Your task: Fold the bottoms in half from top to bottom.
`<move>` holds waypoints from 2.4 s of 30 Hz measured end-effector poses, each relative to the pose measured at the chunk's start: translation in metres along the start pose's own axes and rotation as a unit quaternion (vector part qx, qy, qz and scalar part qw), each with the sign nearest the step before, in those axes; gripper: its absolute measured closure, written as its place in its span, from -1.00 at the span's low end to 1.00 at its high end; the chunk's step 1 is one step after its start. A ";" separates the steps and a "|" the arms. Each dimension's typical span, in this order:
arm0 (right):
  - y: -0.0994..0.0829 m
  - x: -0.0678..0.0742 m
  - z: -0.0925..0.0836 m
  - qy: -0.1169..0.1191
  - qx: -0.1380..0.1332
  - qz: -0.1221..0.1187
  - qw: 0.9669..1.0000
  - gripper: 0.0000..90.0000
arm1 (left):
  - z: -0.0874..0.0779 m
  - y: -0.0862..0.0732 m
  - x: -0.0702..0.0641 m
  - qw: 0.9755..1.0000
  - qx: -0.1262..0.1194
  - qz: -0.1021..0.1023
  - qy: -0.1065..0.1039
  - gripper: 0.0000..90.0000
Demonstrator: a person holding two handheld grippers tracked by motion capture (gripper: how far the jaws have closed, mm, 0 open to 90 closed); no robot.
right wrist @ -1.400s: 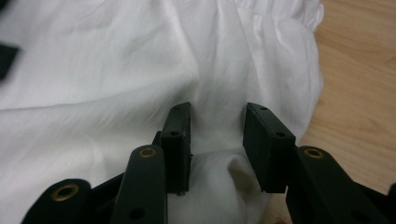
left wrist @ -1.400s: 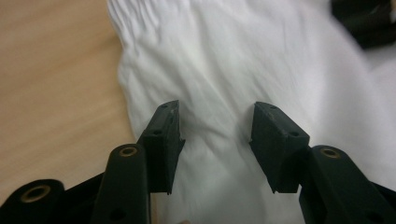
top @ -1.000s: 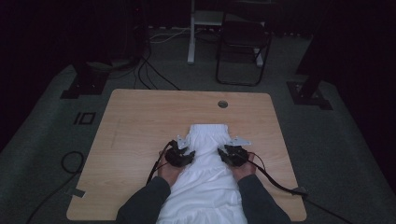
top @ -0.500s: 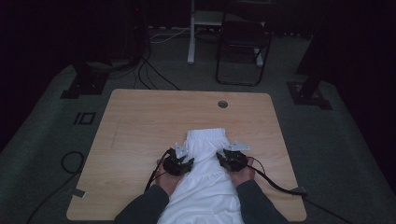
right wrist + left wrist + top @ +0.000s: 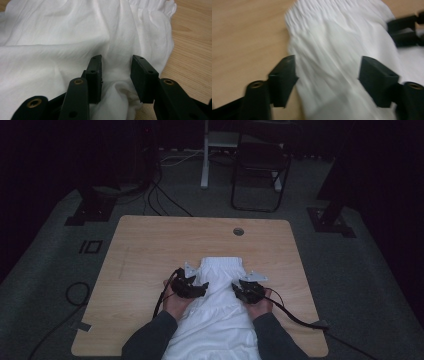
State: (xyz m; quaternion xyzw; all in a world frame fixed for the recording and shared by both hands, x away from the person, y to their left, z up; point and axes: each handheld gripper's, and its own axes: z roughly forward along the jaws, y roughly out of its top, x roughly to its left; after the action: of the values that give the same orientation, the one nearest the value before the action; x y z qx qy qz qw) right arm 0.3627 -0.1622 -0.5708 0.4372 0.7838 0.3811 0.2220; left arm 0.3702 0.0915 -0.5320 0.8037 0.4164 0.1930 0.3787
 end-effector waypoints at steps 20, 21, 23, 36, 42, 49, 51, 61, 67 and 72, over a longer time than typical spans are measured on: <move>0.027 -0.033 -0.006 0.020 -0.029 0.067 0.997 -0.45 | 0.037 -0.006 0.017 0.999 0.035 -0.004 0.007 -0.41; 0.032 -0.038 -0.002 0.021 -0.024 0.071 0.997 -0.48 | 0.038 -0.006 0.016 0.999 0.034 -0.002 0.006 -0.41; 0.038 -0.044 0.010 0.009 -0.001 0.061 0.998 -0.50 | 0.038 -0.006 0.016 0.999 0.034 -0.002 0.005 -0.41; 0.032 -0.027 0.032 0.001 0.041 0.038 0.998 -0.48 | 0.040 -0.003 0.016 0.999 0.042 0.008 0.001 -0.41; 0.030 -0.017 0.027 0.002 0.036 0.029 0.999 0.01 | 0.039 -0.001 0.011 0.999 0.038 0.009 -0.013 -0.08; 0.038 -0.019 0.025 0.034 0.049 0.037 0.998 0.84 | 0.040 0.002 0.012 0.998 0.043 -0.014 -0.052 0.79; 0.051 -0.025 0.020 0.037 0.029 0.036 0.998 0.86 | 0.036 0.013 0.023 0.998 0.038 -0.020 -0.047 0.85; 0.121 -0.051 0.002 0.044 -0.036 0.031 0.998 0.86 | -0.005 0.085 0.054 0.998 -0.056 -0.022 -0.025 0.88; 0.167 -0.057 -0.029 0.038 -0.111 0.018 0.993 0.86 | -0.035 0.118 0.060 0.992 -0.119 -0.022 -0.028 0.88; 0.157 -0.044 -0.052 0.059 -0.112 -0.010 0.992 0.86 | -0.055 0.097 0.051 0.992 -0.119 -0.011 -0.049 0.88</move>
State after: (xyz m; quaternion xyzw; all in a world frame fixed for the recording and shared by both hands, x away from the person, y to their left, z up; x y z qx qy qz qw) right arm 0.4308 -0.1693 -0.4146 0.3785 0.7519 0.4898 0.2269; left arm 0.4162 0.1221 -0.4229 0.7566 0.3803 0.1972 0.4940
